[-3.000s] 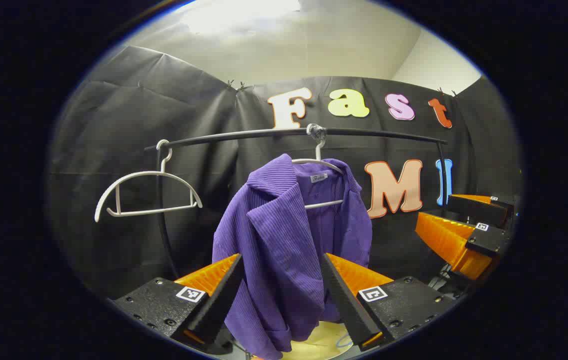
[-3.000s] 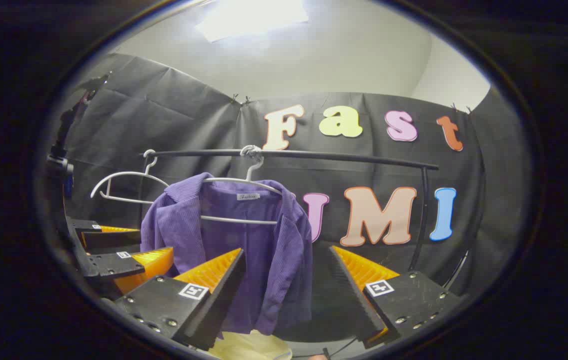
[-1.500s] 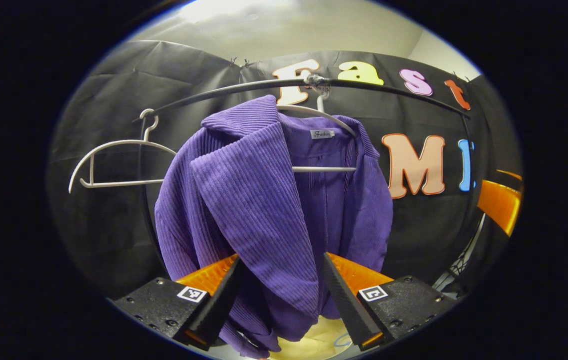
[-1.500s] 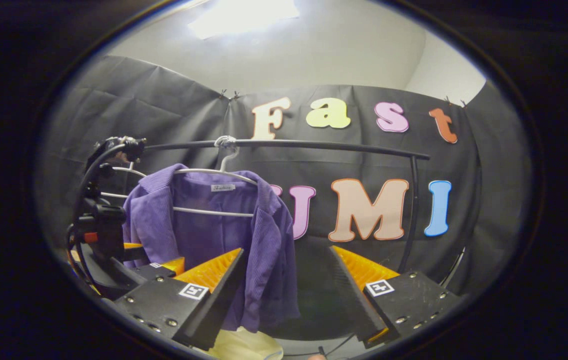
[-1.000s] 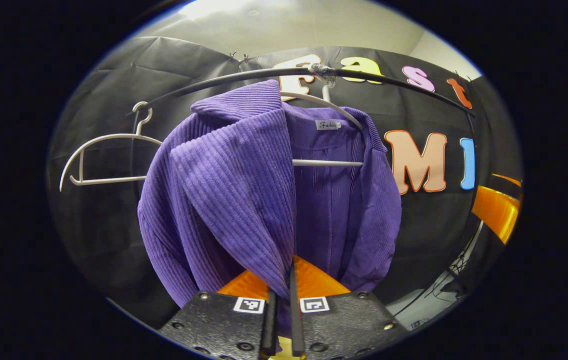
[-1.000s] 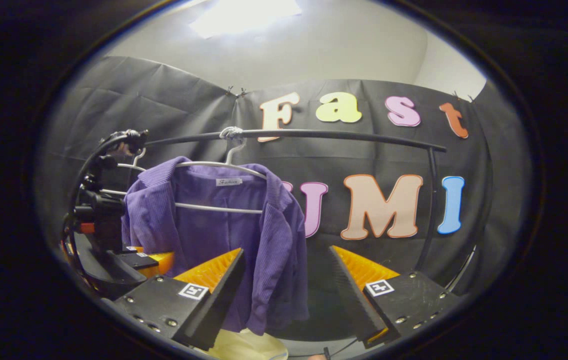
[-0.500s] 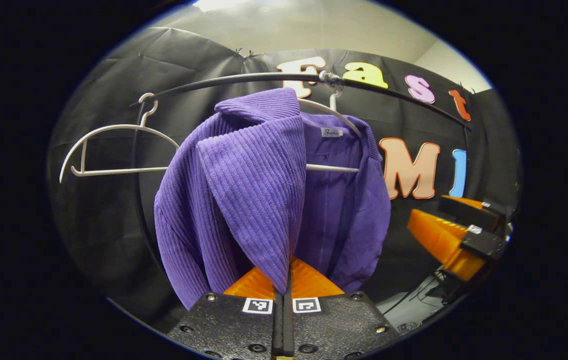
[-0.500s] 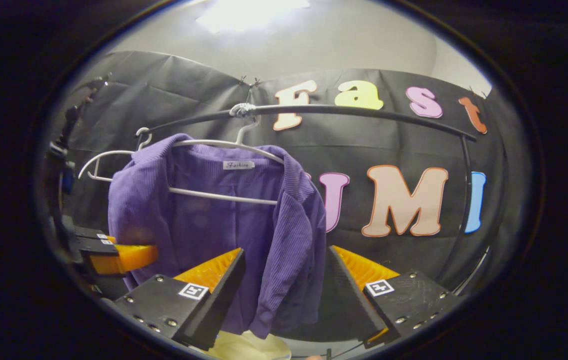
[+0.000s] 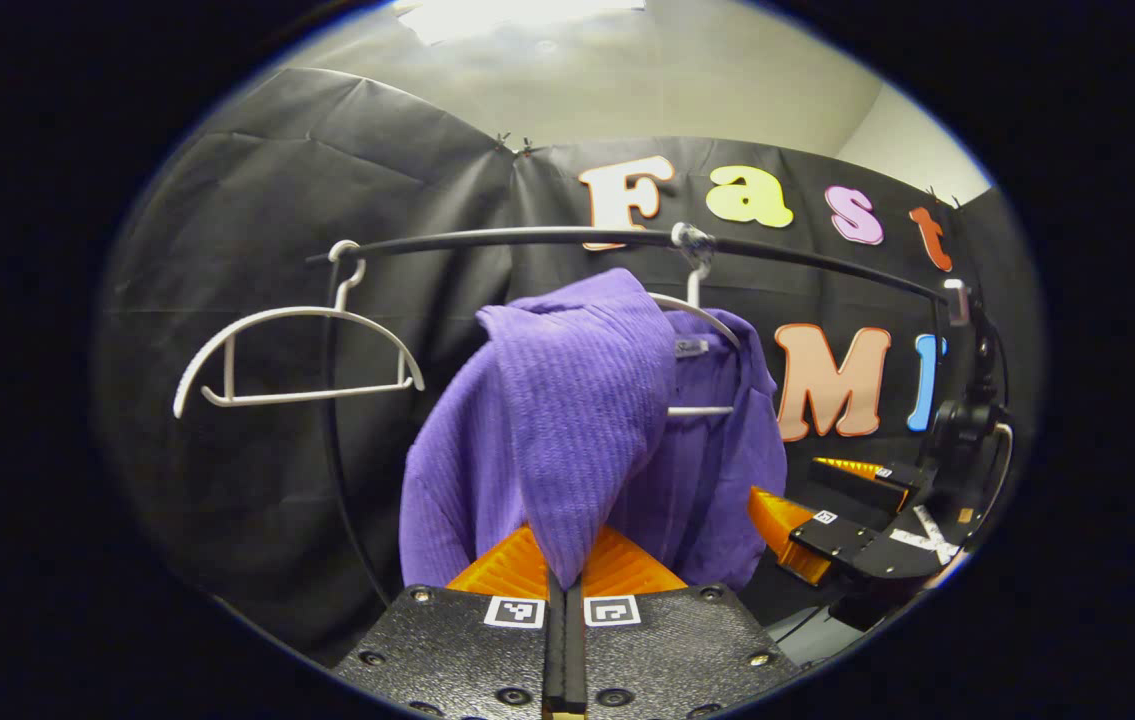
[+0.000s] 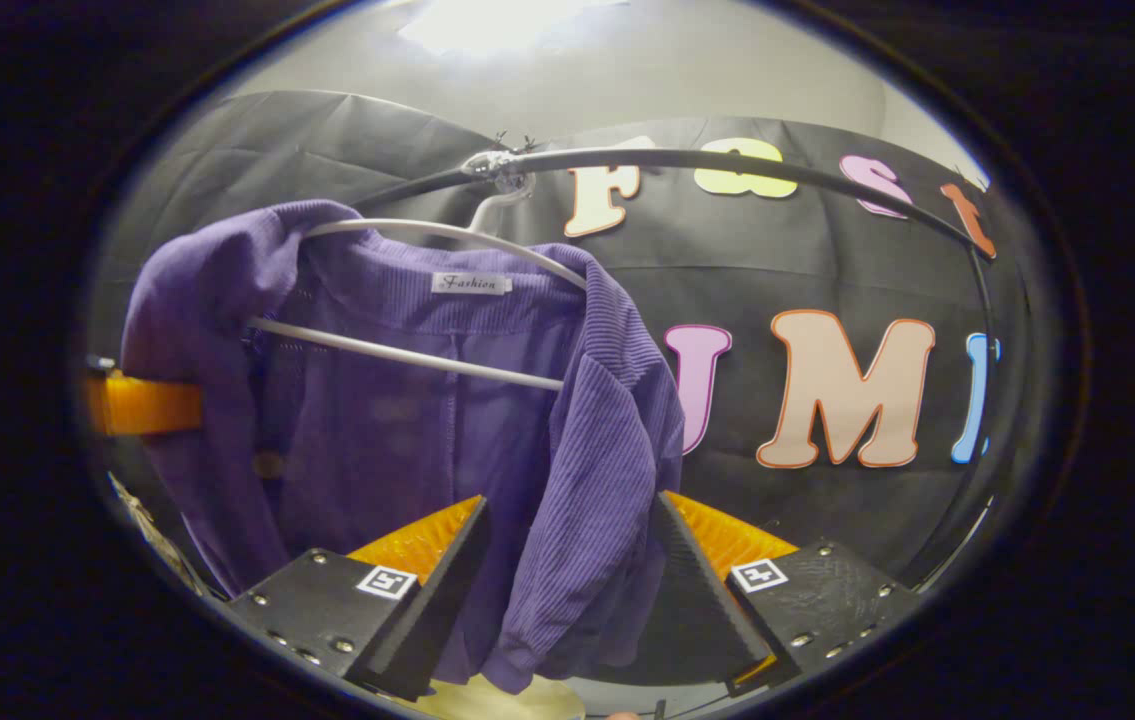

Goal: Grasp the clothes on the hanger with both hands and then place them into the laundry hamper below.

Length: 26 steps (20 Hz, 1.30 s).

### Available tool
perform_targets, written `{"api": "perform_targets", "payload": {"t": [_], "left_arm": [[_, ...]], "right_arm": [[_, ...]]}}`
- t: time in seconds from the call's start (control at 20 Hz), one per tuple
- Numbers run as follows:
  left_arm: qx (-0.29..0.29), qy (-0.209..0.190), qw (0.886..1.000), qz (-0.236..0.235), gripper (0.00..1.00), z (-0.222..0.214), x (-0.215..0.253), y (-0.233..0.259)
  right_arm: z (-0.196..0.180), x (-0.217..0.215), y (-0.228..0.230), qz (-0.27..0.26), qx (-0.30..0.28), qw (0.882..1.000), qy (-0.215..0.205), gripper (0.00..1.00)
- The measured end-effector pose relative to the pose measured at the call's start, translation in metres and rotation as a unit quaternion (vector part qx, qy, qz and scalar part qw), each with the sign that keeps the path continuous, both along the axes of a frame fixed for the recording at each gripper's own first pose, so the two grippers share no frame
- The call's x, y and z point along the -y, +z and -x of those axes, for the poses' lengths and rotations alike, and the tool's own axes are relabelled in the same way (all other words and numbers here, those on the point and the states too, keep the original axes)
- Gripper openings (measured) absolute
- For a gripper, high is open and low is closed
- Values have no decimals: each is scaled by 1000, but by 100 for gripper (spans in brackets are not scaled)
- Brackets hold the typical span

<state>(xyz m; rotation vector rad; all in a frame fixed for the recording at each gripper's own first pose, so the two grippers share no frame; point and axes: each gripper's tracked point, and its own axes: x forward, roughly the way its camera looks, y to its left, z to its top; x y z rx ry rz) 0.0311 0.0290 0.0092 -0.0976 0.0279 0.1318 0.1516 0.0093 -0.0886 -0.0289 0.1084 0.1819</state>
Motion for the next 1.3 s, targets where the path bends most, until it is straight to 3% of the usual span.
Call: {"api": "perform_targets", "payload": {"t": [0.45, 0.6, 0.65, 0.9, 0.95, 1.0, 1.05, 1.1, 1.3], "left_arm": [[37, 72, 996, -30, 0, 22, -35, 42], [42, 89, 994, -39, 0, 23, -42, 49], [43, 95, 994, -41, 0, 22, -45, 52], [51, 119, 991, -42, 0, 27, -61, 63], [51, 122, 990, -42, 0, 26, -63, 64], [51, 125, 990, -43, 0, 26, -66, 64], [50, 128, 990, -44, 0, 26, -69, 64], [51, 130, 989, -45, 0, 26, -70, 66], [59, 139, 988, -42, 0, 26, -79, 75]], "right_arm": [[-32, -6, -37, 1, -27, 1000, -3, 95], [-37, -11, -50, -11, -46, 999, 3, 100], [-38, -12, -54, -12, -52, 999, 3, 94], [-43, -10, -69, -22, -90, 996, -1, 47], [-45, -9, -71, -25, -95, 995, -1, 42], [-47, -5, -71, -24, -97, 995, -8, 19], [-49, 3, -72, -20, -101, 994, -20, 12], [-49, 10, -73, -17, -105, 994, -28, 7], [-51, 33, -62, 0, -98, 993, -58, 7]]}}
